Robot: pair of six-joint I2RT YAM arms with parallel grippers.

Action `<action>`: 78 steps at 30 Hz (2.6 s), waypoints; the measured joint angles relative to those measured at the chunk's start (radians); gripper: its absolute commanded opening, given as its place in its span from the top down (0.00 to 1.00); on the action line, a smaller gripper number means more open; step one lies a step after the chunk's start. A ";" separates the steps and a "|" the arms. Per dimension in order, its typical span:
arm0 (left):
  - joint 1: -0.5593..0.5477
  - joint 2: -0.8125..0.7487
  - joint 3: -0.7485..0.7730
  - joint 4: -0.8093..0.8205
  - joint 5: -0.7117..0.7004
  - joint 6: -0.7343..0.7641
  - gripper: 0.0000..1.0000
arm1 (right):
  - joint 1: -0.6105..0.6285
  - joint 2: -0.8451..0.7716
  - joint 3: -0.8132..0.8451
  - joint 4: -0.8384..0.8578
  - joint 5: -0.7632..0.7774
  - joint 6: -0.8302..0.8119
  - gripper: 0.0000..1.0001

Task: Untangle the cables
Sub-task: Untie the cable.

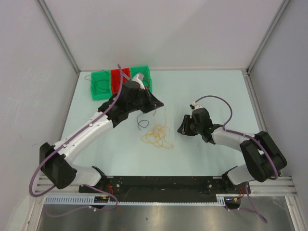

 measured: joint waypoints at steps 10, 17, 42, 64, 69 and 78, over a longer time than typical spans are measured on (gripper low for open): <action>0.033 0.006 0.448 -0.111 0.214 0.135 1.00 | -0.007 0.000 0.000 0.003 -0.013 0.007 0.63; 0.042 0.135 0.881 -0.145 0.417 0.220 1.00 | -0.009 0.001 0.000 0.003 -0.013 0.007 0.63; 0.185 0.218 0.851 0.081 0.778 0.150 1.00 | 0.096 -0.522 -0.060 0.085 -0.158 -0.003 0.33; 0.186 0.176 0.832 0.150 0.828 0.144 1.00 | 0.252 -0.122 0.307 0.140 0.148 -0.116 0.32; 0.187 0.159 0.805 0.172 0.842 0.134 1.00 | 0.269 -0.041 0.327 0.164 0.199 -0.122 0.36; 0.224 0.203 0.958 0.175 0.883 0.095 1.00 | 0.352 0.199 0.338 0.164 0.243 -0.092 0.51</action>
